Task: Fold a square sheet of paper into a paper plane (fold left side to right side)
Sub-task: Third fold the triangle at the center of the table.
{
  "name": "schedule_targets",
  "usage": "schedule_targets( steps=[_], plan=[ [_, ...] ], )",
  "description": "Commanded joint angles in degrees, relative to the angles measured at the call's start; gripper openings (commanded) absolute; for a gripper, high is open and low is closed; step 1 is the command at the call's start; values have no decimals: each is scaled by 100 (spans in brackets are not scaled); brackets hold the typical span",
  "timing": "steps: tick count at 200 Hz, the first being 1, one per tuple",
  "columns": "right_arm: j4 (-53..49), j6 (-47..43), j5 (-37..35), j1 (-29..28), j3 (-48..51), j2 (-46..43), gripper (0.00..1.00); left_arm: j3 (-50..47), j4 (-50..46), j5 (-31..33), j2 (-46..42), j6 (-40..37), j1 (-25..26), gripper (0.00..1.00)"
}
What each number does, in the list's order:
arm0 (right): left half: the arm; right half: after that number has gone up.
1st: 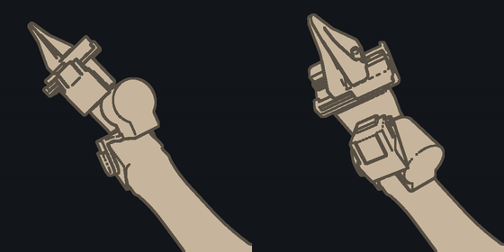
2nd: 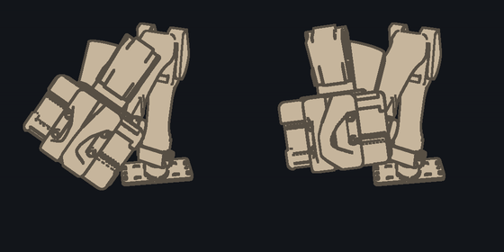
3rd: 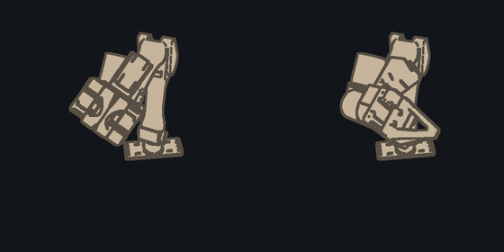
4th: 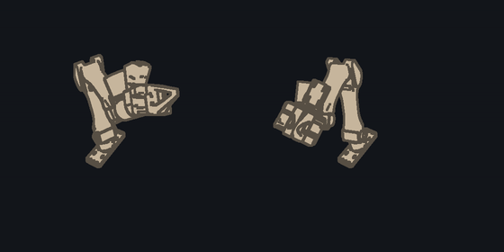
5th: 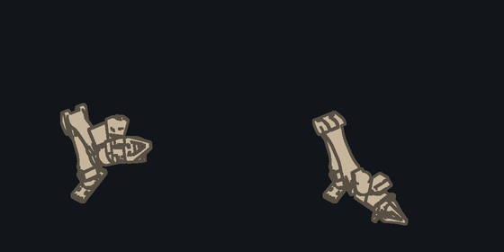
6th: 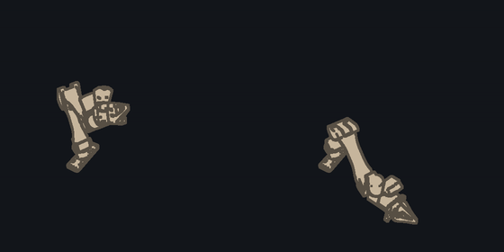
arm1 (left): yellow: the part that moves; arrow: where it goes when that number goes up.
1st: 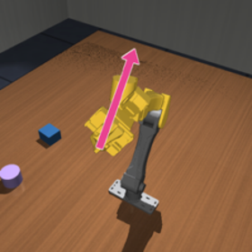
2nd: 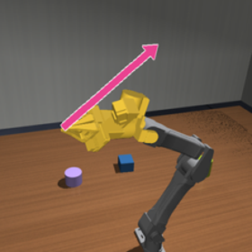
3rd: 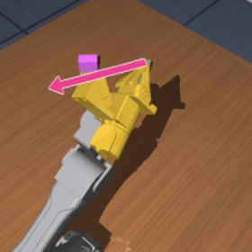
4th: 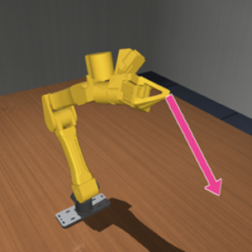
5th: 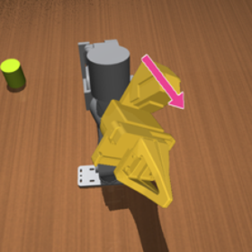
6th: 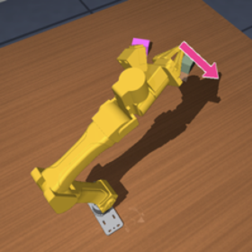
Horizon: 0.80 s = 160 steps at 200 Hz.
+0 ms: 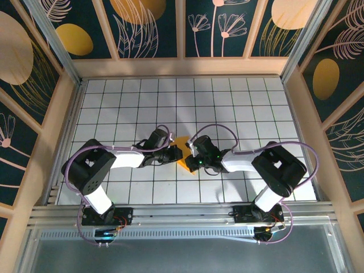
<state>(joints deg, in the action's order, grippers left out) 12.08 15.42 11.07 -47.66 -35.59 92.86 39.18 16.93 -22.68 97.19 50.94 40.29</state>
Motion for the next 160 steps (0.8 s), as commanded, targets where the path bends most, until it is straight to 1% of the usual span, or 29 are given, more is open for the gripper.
schedule_targets(
  steps=[1, 160],
  plan=[
    [-486, 6, -8, 15, 61, 281, 3, -33, 56, 22, 45, 14, 36, 10],
    [-540, -2, -44, 8, 35, 307, 4, -314, 10, 175, -35, -1, 40, 10]
  ],
)
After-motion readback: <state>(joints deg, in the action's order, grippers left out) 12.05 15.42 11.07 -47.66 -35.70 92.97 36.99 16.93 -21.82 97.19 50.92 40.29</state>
